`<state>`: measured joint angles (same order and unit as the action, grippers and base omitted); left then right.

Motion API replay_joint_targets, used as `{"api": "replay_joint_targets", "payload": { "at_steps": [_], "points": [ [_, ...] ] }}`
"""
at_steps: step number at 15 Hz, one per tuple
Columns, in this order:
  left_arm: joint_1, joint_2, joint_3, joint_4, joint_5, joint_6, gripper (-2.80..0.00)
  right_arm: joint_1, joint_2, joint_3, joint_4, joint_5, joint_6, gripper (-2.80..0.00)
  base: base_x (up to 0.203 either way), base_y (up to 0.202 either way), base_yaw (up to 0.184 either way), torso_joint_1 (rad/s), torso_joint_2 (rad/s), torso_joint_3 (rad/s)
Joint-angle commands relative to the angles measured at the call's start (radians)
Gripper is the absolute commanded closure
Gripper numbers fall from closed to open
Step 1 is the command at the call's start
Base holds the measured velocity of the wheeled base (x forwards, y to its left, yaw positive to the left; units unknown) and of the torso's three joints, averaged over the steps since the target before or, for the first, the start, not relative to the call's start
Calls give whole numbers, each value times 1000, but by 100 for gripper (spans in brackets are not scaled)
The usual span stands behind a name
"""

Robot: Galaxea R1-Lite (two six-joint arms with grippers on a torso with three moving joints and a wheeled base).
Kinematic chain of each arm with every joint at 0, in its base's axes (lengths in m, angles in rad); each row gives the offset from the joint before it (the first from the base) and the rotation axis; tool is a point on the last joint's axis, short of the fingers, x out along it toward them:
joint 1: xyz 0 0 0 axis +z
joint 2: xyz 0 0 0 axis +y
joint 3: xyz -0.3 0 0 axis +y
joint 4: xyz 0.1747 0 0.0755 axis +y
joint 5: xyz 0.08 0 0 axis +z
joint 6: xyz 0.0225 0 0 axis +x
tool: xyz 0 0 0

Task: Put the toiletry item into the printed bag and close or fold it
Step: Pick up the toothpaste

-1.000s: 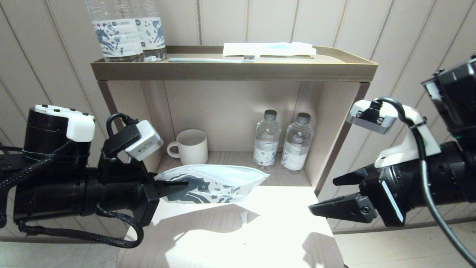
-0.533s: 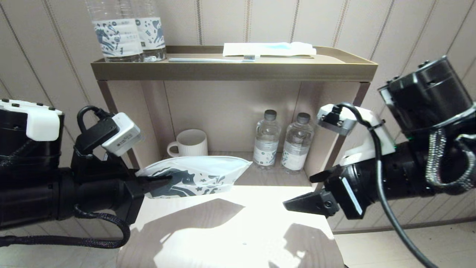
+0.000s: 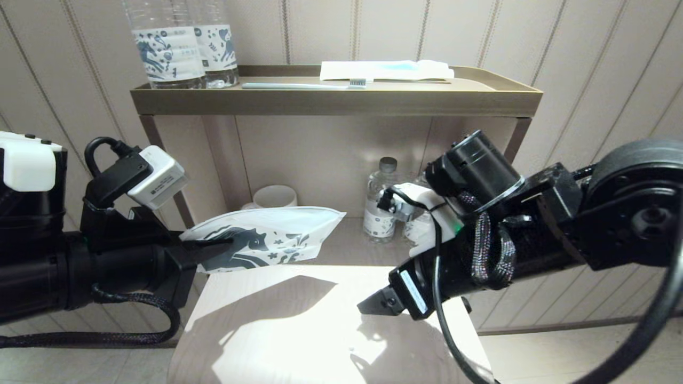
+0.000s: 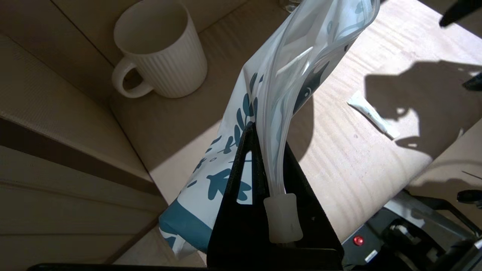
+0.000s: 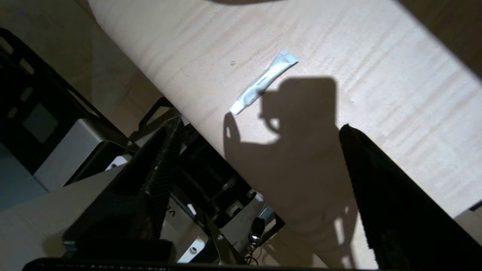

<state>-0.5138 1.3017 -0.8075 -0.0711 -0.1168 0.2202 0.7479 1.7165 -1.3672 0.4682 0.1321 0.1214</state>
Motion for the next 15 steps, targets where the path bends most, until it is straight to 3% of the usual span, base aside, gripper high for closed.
{"api": "replay_joint_targets", "payload": {
  "at_steps": [1, 8, 11, 12, 15],
  "points": [
    [0, -1, -16, 8, 20, 1, 0, 48, 48, -8, 1, 0, 10, 0, 0, 0, 0, 0, 0, 0],
    [0, -25, -36, 59, 49, 1, 0, 86, 75, 3, 1, -5, 14, 0, 0, 0, 0, 0, 0, 0],
    [-2, -22, -38, 59, 80, 2, 0, 91, 147, -10, -1, -81, 33, 0, 0, 0, 0, 0, 0, 0],
    [-2, -19, -41, 59, 89, 2, 0, 112, 159, -13, -6, -112, 58, -280, 0, 0, 0, 0, 0, 0],
    [-3, -19, -41, 60, 91, 1, 0, 128, 189, -30, -23, -141, 90, -280, 0, 0, 0, 0, 0, 0]
  ]
}}
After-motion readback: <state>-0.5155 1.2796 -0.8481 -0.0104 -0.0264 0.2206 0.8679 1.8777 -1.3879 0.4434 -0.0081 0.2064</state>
